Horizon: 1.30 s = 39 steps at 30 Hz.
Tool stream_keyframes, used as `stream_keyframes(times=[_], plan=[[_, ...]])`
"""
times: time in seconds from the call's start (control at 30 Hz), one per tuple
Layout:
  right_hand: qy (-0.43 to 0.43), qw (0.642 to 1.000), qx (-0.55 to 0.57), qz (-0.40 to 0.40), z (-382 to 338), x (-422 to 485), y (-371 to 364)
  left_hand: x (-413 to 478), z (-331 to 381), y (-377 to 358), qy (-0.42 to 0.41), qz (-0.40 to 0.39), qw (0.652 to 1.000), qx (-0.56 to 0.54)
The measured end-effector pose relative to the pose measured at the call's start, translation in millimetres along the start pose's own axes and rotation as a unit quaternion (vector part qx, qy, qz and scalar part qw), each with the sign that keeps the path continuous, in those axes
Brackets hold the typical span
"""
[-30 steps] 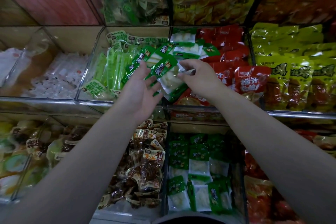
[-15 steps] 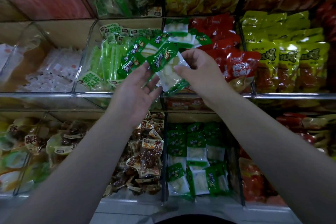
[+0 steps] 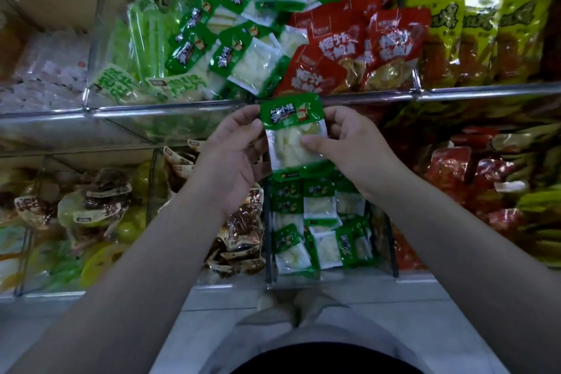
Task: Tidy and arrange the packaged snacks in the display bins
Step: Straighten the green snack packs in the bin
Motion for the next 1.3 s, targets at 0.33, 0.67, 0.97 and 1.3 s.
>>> stream_keyframes(times=[0.33, 0.67, 0.97, 1.3], plan=[[-0.074, 0.996, -0.030, 0.037, 79.4, -10.3, 13.9, -12.3, -73.5, 8.8, 0.090, 0.007, 0.994, 0.056], [-0.170, 0.984, -0.009, 0.050, 162.2, 3.7, 23.2, -8.9, -145.7, 14.0, 0.173, 0.017, 0.979, 0.102], [-0.256, 0.962, -0.084, 0.038, 215.8, 29.2, 20.2, 7.4, -198.9, 32.9, 0.224, 0.018, 0.957, 0.185], [-0.288, 0.938, -0.194, 0.007, 271.0, 33.7, 21.9, -4.7, -239.8, 55.6, 0.269, -0.022, 0.923, 0.274]])
Point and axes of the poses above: each hand's wrist, its own x-axis towards the middle knuckle, its own y-axis out of the back of the hand, z = x × y, the point moved 7 cm from there along x, towards the middle knuckle, and after that the axes turned 11 degrees about -y, right-handed, at the moved point
